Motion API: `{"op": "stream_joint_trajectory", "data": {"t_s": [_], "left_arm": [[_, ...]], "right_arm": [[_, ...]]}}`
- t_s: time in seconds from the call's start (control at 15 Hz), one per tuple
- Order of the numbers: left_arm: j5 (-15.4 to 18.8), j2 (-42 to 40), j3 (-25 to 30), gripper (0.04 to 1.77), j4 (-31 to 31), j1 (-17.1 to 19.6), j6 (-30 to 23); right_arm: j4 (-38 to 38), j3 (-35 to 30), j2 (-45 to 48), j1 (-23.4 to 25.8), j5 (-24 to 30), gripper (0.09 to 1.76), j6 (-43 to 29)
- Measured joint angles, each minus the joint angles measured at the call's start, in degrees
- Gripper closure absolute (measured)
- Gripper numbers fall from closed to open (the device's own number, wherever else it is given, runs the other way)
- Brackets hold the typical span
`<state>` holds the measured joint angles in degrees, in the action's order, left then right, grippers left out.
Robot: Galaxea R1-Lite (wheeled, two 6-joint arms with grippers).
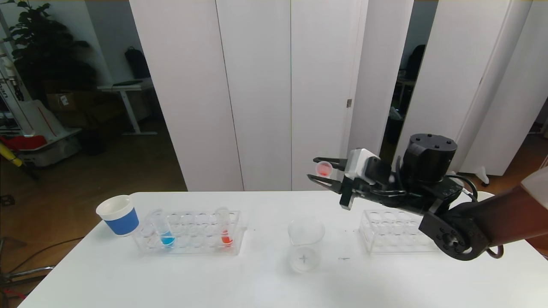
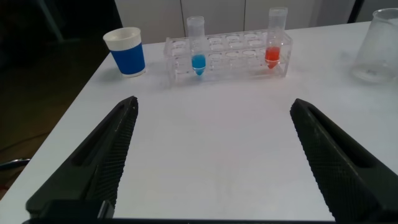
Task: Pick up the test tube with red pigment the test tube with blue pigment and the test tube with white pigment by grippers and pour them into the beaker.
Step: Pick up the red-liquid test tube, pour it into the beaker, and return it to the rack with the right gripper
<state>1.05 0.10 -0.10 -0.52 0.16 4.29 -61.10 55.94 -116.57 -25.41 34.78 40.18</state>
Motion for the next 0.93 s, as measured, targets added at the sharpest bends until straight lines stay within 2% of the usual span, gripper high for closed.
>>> {"op": "stream_joint_trajectory", "data": {"t_s": [0.4,0.93], "left_arm": [[0.0,0.0,0.0,0.06,0.0,0.0,0.0],[-0.1,0.0,0.0,0.06,0.0,0.0,0.0]], "right_arm": [[0.6,0.1,-0.4,1.8,8.4,1.28,13.7],[4.6,2.9,-2.3,2.0,9.0,1.28,28.6]]}}
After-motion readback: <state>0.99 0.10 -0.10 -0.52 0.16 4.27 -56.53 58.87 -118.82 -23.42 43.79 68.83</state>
